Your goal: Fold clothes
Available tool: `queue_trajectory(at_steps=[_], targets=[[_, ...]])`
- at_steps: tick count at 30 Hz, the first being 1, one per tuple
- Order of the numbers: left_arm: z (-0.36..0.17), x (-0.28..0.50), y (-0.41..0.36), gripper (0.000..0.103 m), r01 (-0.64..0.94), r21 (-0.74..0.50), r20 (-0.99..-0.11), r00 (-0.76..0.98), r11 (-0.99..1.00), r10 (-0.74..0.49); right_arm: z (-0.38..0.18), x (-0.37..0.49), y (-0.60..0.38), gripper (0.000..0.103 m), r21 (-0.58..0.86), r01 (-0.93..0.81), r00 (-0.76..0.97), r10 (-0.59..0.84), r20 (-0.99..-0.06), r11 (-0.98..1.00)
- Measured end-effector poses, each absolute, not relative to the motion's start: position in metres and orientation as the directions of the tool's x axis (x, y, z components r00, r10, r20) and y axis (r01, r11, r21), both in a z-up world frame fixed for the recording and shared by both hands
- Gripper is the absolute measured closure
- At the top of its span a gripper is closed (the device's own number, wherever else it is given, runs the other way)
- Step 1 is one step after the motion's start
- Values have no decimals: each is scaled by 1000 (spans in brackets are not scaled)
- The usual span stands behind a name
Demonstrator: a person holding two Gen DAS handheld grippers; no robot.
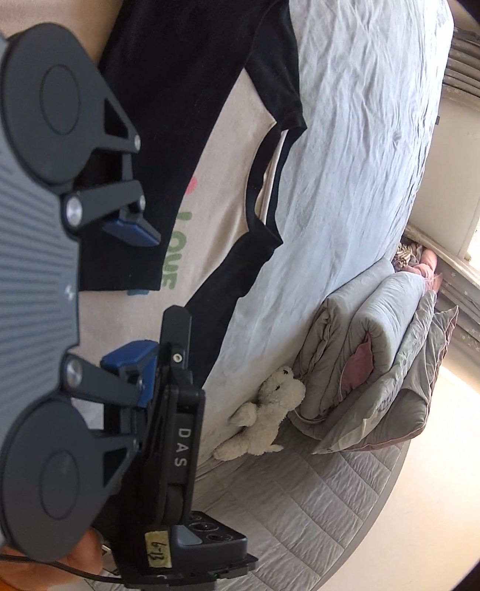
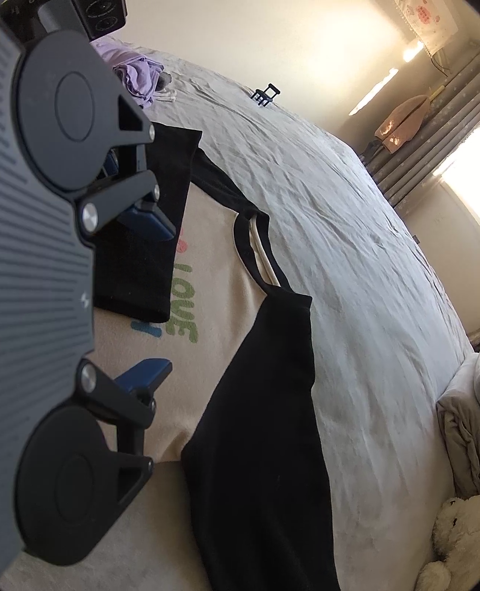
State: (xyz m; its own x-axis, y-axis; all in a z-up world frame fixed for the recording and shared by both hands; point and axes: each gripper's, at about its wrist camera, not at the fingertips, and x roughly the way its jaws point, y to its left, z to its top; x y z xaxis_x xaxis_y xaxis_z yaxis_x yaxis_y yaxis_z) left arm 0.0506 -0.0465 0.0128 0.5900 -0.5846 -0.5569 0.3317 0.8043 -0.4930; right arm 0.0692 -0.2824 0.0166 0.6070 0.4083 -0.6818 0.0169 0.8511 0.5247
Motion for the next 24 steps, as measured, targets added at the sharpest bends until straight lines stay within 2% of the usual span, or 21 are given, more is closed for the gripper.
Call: queue_trajectory(at_steps=[7, 10, 16, 20, 24], targets=[[20, 46, -33, 42, 309, -442, -566, 633, 842, -529, 13, 69, -282, 29, 519, 27, 598, 402, -693, 854], [22, 42, -27, 37, 297, -408, -574, 652, 864, -495, 11, 69, -280, 29, 509, 28, 595, 395, -700, 860], [26, 31, -18, 29, 284, -413, -566, 664, 865, -488, 4, 65, -270, 29, 404, 38, 623, 295, -724, 914], [31, 22, -17, 19, 287, -336, -544, 718, 897, -433, -1, 57, -260, 29, 295, 19, 680, 204, -704, 955], [26, 14, -12, 18, 234, -187, -554, 777, 954, -299, -7, 56, -258, 29, 301, 1, 691, 216, -690, 954]])
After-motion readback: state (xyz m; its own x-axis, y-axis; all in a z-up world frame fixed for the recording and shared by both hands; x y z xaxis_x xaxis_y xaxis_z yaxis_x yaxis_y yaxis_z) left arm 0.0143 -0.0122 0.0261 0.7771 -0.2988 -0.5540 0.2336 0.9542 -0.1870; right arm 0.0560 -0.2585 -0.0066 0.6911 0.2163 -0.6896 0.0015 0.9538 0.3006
